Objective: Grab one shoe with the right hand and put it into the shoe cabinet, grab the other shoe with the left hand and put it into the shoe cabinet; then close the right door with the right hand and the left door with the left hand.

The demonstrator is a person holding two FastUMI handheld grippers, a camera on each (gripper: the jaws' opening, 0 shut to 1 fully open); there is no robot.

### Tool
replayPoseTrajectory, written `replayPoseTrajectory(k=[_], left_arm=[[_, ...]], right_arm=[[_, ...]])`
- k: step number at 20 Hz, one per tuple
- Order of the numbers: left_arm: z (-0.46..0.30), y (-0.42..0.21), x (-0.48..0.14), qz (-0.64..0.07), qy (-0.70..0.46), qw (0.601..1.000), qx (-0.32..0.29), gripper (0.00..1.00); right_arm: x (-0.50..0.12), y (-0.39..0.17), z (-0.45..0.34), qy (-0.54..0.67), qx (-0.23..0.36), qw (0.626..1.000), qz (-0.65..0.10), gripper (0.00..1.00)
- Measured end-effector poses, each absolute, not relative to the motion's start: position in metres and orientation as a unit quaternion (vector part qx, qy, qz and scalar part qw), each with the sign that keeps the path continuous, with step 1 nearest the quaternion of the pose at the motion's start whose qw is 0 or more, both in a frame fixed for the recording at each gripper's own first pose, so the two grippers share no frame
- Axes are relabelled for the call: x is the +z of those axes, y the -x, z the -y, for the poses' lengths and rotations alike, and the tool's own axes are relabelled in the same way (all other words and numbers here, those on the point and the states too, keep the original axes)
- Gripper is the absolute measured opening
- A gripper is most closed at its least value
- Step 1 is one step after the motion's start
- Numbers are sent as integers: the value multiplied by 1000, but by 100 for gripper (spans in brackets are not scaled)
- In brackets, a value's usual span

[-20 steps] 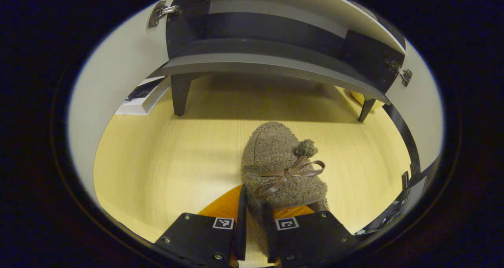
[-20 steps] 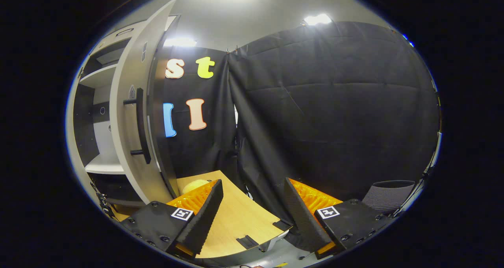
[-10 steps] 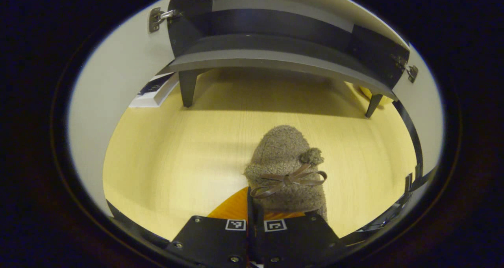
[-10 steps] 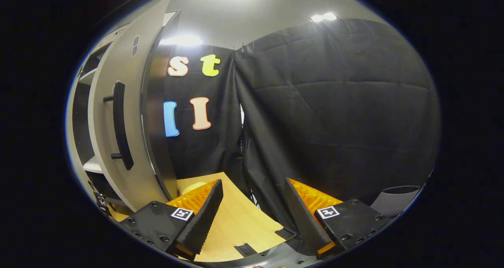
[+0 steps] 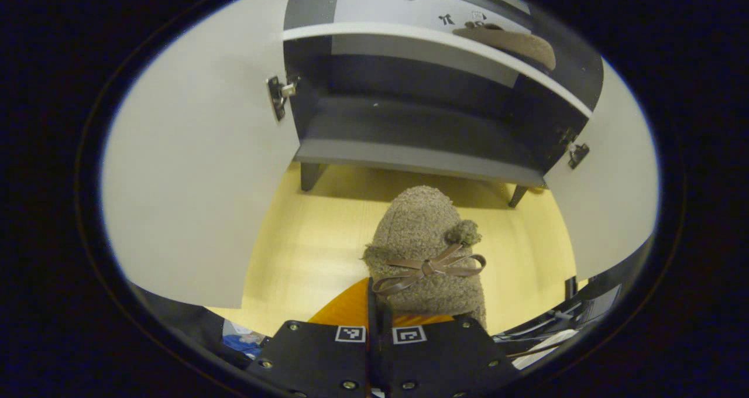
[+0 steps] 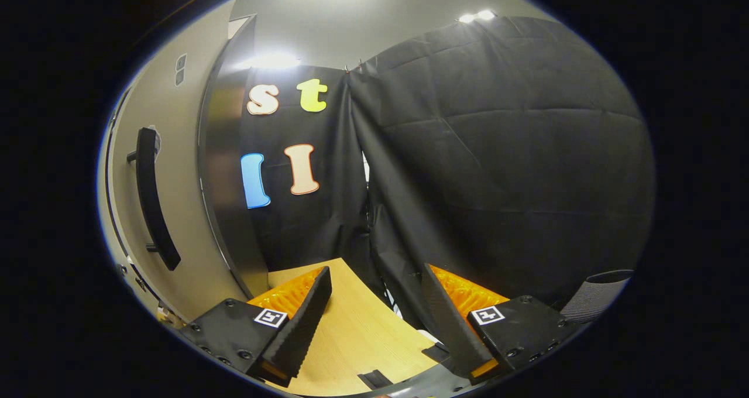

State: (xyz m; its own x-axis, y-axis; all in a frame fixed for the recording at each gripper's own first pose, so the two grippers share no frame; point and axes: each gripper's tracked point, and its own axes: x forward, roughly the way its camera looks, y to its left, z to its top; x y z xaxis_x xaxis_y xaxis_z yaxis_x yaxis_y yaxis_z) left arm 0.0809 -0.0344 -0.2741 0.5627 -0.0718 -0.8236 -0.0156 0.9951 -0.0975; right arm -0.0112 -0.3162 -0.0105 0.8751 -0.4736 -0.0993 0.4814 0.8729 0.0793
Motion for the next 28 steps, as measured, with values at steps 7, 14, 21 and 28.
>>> replayPoseTrajectory(k=[7,14,21,28], left_arm=[[16,-116,-173,-437,28,899,-19,2],[21,-213,-63,-364,21,930,-45,2],[19,-325,-23,-321,5,946,-43,1],[19,-412,-34,-293,-24,955,-30,2]], right_arm=[[-23,0,314,-67,-240,967,-45,98],[-32,18,333,-76,-273,958,-41,92],[-34,61,362,-74,-333,939,-31,92],[-42,107,367,-82,-397,914,-29,92]])
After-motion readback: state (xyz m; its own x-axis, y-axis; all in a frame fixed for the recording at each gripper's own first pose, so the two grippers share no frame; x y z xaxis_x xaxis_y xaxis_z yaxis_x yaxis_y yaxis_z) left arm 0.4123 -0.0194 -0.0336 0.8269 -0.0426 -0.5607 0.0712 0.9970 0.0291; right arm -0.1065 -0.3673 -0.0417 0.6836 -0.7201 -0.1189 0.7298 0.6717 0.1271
